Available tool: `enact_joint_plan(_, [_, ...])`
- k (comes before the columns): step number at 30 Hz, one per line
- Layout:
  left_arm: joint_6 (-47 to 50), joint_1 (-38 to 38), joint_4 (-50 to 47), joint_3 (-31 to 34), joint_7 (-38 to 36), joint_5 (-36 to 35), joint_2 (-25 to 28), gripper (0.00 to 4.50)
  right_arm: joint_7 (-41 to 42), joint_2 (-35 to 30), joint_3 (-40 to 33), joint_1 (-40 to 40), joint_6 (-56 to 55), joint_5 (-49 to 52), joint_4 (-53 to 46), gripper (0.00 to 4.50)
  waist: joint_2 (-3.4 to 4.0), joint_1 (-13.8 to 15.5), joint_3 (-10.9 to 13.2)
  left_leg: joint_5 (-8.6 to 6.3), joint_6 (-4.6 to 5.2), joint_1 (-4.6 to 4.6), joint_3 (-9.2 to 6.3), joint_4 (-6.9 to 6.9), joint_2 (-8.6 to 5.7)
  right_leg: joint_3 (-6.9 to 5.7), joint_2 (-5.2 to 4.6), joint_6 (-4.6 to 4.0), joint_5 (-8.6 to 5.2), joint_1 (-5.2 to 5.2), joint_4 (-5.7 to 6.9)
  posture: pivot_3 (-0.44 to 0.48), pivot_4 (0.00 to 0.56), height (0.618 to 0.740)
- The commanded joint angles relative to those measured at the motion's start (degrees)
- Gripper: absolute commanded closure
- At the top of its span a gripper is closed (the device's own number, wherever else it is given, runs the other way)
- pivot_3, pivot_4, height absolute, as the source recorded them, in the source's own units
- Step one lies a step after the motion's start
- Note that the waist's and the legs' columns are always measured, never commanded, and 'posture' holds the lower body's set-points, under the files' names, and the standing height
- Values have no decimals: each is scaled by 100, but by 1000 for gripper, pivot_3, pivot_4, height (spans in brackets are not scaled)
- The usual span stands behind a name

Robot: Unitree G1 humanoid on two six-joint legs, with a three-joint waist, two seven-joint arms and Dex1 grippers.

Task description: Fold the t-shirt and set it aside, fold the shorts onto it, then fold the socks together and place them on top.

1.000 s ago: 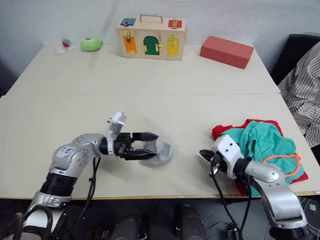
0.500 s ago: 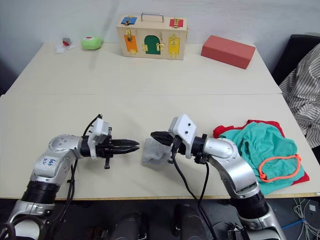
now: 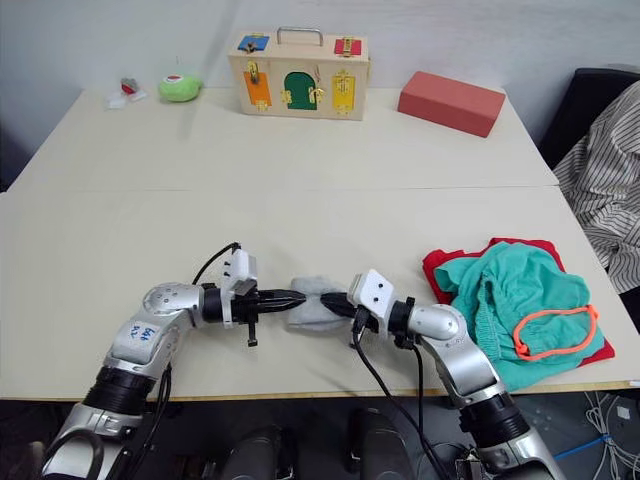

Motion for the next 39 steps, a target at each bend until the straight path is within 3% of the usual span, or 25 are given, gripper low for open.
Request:
enact_joint_plan(1, [-244, 85, 185, -140, -11, 278, 88, 4476, -123, 178, -211, 89, -136, 100, 197, 4500, -1, -3, -1, 0, 0, 2, 0, 0, 0, 2, -1, 0, 0, 0, 2, 0, 150, 740])
enact_joint_plan(11, [-953, 187, 322, -54, -248, 260, 81, 4476, -592, 612, -727, -36, 1077, 771, 46, 4500, -1, -2, -2, 0, 1, 4, -2, 1, -1, 6, -7, -2, 0, 2, 7, 0, 150, 740])
enact_joint_plan(17, [-911, -127, 255, 95, -338, -54, -92, 4476, -448, 544, -1031, 130, 1942, 1641, -905, 4500, 0, 4, -1, 0, 2, -1, -3, 1, -1, 5, -6, -2, 0, 0, 6, 0, 150, 740])
enact_joint_plan(22, [-1003, -450, 238, 6, -579, 33, -32, 4500, -918, -275, -1866, 311, 4357, 3388, -2231, 3252, 1, 59, -1, -2, 6, -7, -9, 2, -4, 3, -8, -1, 0, 1, 1, 0, 150, 740])
enact_joint_plan(27, [-1477, -520, 694, -153, -643, 387, -37, 4500, -2024, -779, -2684, 43, 6972, 5089, -1984, 1482, 0, 45, -1, -14, 26, -3, -11, -2, -2, 1, -9, -3, 0, 3, -2, 0, 150, 740])
enact_joint_plan(31, [-1623, -516, 888, -94, -616, 327, -167, 4500, -2783, -703, -2932, -184, 8209, 5482, -1618, 49, 1, 53, -1, -12, 28, -4, -15, -3, 3, -4, -6, -8, -1, 1, 1, 0, 150, 740])
enact_joint_plan(39, [-1930, -381, 1023, -129, -571, 483, -174, 4500, -3941, 794, -3289, -851, 8786, 5732, -822, 17, 0, 8, -2, -9, 26, -8, -17, -5, 3, -4, -3, -7, 0, 0, 2, 0, 150, 740])
